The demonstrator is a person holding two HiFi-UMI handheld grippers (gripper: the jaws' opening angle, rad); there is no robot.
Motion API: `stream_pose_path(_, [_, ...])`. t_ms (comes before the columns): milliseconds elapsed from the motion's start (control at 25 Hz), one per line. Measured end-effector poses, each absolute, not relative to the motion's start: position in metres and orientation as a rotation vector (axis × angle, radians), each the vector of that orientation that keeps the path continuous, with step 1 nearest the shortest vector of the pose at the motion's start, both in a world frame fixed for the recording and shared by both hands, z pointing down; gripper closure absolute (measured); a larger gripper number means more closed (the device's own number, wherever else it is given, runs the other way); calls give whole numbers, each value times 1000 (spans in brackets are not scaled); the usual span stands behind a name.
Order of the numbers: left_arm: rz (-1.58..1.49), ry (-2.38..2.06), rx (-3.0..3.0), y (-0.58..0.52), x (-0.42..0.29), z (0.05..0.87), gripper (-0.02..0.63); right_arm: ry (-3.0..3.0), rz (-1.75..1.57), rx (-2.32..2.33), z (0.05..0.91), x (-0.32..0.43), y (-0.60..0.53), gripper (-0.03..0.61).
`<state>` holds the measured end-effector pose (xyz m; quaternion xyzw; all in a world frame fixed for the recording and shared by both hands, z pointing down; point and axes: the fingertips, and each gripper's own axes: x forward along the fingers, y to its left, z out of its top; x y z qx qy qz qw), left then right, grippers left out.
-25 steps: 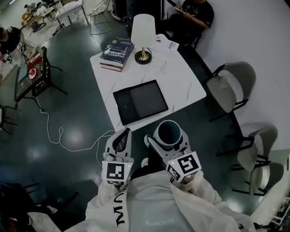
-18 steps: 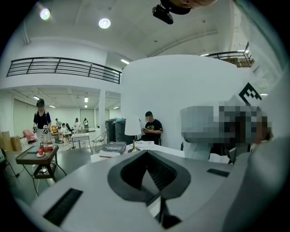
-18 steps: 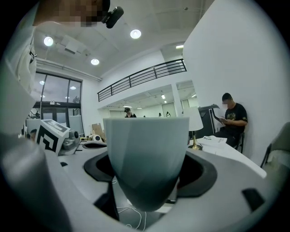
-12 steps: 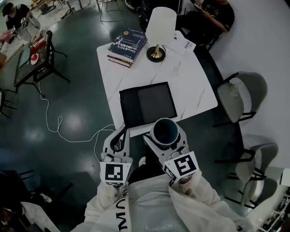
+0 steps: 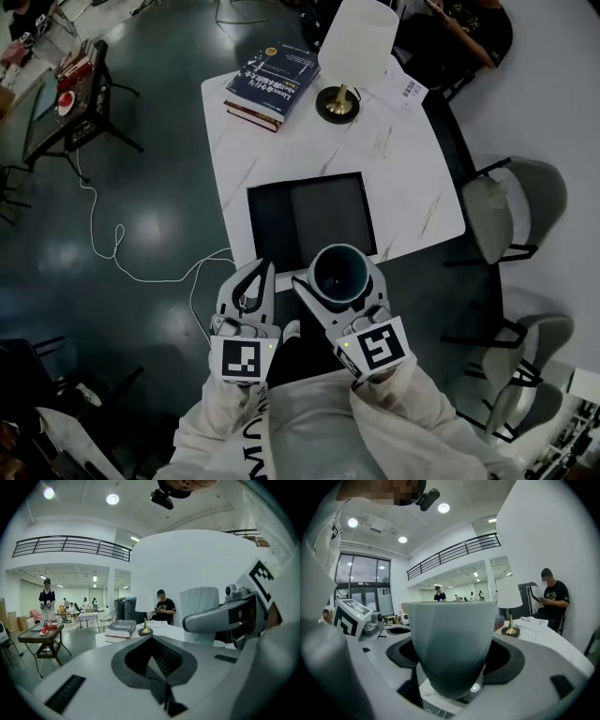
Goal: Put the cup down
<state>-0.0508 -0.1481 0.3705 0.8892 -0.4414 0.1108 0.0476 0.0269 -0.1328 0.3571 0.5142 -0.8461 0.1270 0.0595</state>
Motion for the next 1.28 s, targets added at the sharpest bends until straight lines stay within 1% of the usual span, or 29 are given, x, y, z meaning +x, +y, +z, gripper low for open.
stream_pose_path(600, [463, -1366, 2712, -188, -58, 417, 601, -2559, 373, 1491, 403, 22, -183, 195])
stream_pose_path(1280, [520, -1427, 2640, -221, -68, 469, 601, -2589, 384, 1414, 453, 6, -223, 196])
